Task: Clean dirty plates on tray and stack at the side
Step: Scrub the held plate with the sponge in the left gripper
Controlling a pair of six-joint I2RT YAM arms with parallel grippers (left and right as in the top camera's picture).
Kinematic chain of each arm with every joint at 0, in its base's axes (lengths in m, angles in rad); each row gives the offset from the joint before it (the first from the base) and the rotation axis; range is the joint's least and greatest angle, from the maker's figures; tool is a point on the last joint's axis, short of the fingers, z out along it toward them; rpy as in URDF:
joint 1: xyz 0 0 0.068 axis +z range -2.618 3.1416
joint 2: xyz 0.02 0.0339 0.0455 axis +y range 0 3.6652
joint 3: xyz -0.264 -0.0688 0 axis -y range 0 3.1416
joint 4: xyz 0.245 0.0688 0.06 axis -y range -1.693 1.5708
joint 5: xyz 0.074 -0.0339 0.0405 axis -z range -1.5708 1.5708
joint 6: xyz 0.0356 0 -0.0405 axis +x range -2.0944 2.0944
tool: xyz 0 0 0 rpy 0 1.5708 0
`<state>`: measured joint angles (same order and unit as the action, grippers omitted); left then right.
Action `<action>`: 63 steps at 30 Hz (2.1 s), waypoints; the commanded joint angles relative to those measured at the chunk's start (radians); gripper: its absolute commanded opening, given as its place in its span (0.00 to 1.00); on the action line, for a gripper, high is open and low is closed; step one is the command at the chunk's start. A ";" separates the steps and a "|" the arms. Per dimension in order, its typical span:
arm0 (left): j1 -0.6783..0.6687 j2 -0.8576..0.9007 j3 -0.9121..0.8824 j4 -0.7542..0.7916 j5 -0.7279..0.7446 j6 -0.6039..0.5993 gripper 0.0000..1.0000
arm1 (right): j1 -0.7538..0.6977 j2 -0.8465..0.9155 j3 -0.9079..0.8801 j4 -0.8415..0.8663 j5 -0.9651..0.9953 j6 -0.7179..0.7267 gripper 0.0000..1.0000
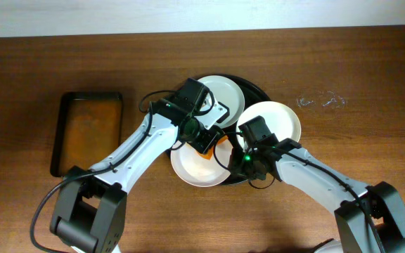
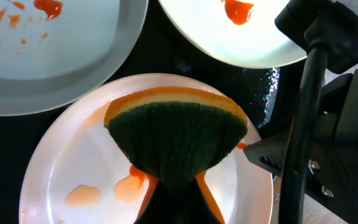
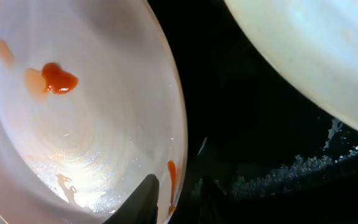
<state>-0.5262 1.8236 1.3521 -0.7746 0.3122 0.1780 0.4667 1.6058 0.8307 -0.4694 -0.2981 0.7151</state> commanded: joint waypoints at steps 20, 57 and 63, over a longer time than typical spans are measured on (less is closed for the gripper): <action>-0.003 0.063 0.021 0.003 0.014 -0.040 0.00 | 0.011 0.078 0.011 0.032 -0.042 0.053 0.04; -0.001 0.190 0.051 -0.053 -0.368 -0.061 0.00 | 0.011 0.078 0.011 0.032 -0.061 0.053 0.04; -0.001 0.176 0.168 -0.143 -0.555 -0.062 0.00 | 0.011 0.078 0.011 0.032 -0.061 0.053 0.04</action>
<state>-0.5365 1.9991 1.4380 -0.8917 -0.0765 0.1291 0.4664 1.6714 0.8448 -0.4286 -0.3527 0.7792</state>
